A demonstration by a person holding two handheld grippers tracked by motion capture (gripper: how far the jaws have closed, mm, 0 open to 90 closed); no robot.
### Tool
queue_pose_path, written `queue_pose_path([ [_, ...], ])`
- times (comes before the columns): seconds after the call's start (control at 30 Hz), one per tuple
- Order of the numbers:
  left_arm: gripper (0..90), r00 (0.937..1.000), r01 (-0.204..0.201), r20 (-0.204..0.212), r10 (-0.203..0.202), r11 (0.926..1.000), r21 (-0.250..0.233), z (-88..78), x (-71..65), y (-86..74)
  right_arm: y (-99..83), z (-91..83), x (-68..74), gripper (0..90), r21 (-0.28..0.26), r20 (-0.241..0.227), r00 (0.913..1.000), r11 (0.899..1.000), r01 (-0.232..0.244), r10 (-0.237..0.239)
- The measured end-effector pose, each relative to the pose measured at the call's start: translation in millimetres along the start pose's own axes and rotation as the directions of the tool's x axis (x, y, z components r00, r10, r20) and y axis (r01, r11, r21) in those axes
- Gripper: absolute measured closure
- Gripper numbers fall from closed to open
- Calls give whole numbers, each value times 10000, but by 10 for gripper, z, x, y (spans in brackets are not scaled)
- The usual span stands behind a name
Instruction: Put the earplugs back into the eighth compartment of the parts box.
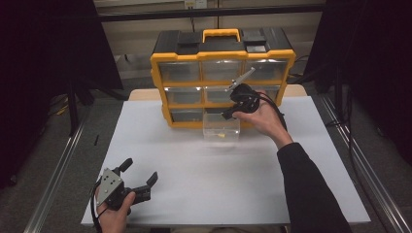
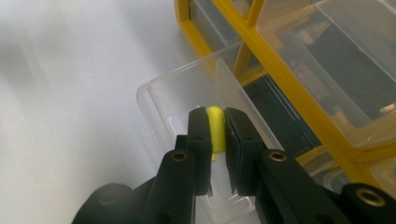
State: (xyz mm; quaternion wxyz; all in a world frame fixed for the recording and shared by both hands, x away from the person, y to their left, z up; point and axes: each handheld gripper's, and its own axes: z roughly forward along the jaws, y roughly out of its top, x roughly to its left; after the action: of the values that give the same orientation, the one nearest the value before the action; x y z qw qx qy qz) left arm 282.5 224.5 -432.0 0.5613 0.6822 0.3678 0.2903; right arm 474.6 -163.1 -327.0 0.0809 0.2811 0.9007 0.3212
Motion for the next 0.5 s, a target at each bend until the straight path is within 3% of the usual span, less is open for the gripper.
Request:
queue_pose_path([
  [0.5, 34, 9999, 113, 50, -113, 9999, -30, 6, -6, -4, -17, 206, -52, 803, 713, -162, 9997, 9972, 220, -209],
])
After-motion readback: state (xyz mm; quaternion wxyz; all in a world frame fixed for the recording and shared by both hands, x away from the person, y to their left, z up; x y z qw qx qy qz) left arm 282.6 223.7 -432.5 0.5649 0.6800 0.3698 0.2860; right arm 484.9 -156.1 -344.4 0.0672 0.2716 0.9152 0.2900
